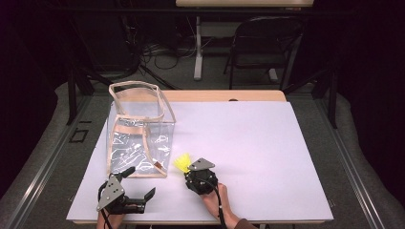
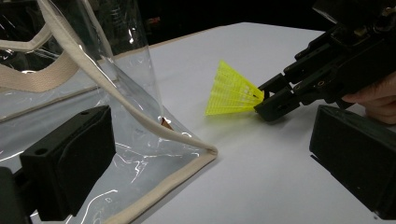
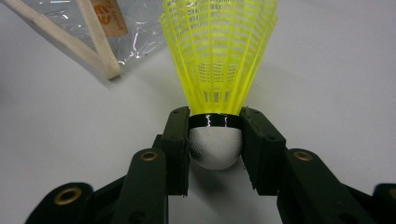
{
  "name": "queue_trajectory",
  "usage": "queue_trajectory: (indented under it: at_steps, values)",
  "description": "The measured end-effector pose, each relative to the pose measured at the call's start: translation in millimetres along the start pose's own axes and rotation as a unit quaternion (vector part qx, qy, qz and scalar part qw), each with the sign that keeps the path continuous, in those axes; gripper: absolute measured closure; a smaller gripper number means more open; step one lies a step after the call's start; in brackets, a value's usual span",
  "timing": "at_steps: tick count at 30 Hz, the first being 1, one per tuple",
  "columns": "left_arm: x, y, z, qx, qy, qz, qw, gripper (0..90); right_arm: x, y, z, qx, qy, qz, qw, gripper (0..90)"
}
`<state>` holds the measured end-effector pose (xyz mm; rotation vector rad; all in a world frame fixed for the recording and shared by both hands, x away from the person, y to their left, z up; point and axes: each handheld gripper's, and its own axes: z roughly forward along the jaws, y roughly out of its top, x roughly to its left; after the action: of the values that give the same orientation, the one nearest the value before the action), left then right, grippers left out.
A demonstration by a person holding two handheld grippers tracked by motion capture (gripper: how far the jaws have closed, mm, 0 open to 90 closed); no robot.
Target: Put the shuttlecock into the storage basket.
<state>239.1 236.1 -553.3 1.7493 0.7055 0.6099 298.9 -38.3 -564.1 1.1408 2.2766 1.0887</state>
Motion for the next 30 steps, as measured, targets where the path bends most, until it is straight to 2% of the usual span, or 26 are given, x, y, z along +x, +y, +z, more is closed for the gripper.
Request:
queue_trajectory:
  at_steps: [30]
  values:
    - [-0.1,0.1,-0.1,0.0,0.001,0.0,1.0,0.2,-1.7,13.7,-14.6,-0.012,0.004,-0.006,0.9999,64.2]
